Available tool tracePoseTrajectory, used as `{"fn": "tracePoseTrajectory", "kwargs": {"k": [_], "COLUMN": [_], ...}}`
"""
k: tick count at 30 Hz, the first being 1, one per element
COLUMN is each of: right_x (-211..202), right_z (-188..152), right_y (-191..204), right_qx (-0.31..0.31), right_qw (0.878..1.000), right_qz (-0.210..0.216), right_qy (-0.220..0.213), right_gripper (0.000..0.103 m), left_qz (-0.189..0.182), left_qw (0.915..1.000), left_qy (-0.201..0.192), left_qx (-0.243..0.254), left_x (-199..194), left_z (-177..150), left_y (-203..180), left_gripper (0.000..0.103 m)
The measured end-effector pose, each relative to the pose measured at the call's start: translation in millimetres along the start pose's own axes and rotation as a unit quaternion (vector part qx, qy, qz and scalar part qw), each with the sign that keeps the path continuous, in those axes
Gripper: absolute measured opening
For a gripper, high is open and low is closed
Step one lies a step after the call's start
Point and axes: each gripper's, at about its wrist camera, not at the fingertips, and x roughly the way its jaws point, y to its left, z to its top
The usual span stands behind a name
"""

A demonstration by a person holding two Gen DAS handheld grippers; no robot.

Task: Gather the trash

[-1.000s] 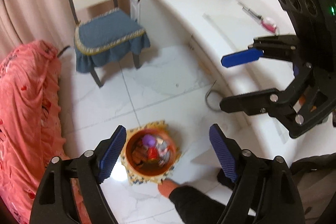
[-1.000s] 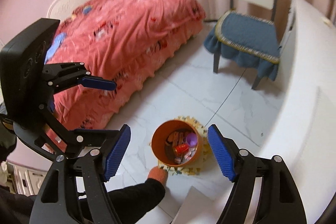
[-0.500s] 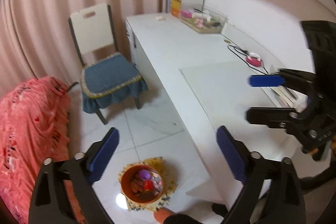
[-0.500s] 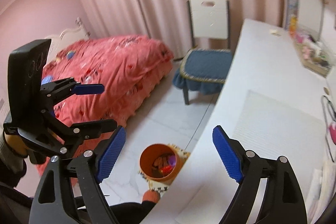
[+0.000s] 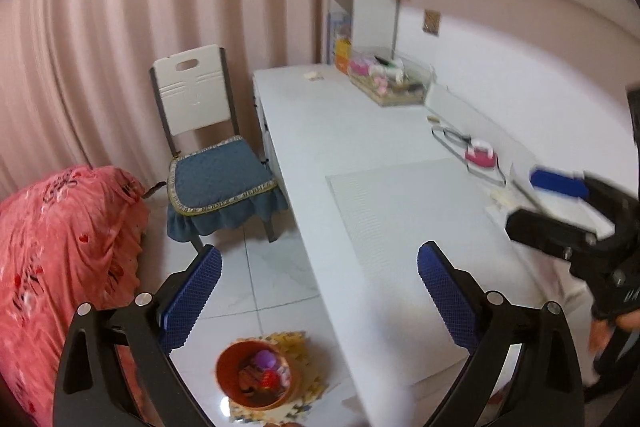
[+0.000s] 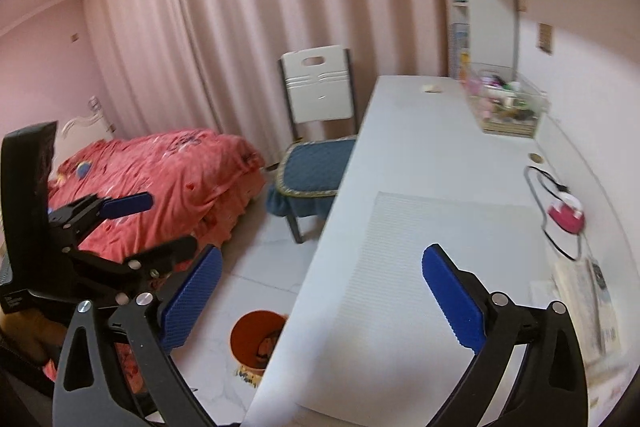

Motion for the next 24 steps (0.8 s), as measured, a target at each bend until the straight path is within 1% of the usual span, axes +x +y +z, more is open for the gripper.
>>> {"fn": "tracePoseTrajectory", "kwargs": {"k": [2, 4, 7, 10, 12, 16, 20, 22, 24], "right_x": [-8, -10, -10, -12, -11, -8, -5, -3, -2], "right_z": [-4, -6, -9, -8, -8, -7, -9, -8, -8], "right_y": [-8, -12, -17, -20, -19, -15, -10, -8, -7], "right_qx": [0.015, 0.022, 0.027, 0.031, 0.027, 0.02, 0.016, 0.012, 0.008], "right_qw": [1.0, 1.0, 0.999, 0.999, 0.999, 1.0, 1.0, 1.0, 1.0], "right_qz": [-0.006, -0.015, -0.02, -0.017, -0.017, -0.012, -0.007, -0.004, -0.001], "right_qy": [-0.008, -0.012, -0.011, -0.016, -0.016, -0.014, -0.01, -0.01, -0.009], "right_gripper": [0.098, 0.098, 0.098, 0.098, 0.098, 0.098, 0.098, 0.098, 0.098], "left_qz": [-0.004, 0.004, 0.013, 0.031, 0.027, 0.037, 0.051, 0.048, 0.052], "left_qw": [0.9998, 0.9997, 0.9997, 0.9993, 0.9994, 0.9987, 0.9982, 0.9984, 0.9981], "left_qy": [-0.016, -0.023, -0.021, -0.02, -0.022, -0.032, -0.031, -0.029, -0.029], "left_qx": [-0.009, -0.007, 0.004, 0.0, -0.003, -0.009, -0.006, -0.011, -0.012], "left_x": [-5, -6, -4, -2, -3, -8, -7, -7, -8], "left_z": [2, 3, 2, 2, 1, 1, 1, 0, 1], "left_y": [-3, -8, -16, -19, -18, -13, -12, -10, -8], "left_gripper": [0.097, 0.097, 0.097, 0.097, 0.097, 0.097, 0.097, 0.097, 0.097]}}
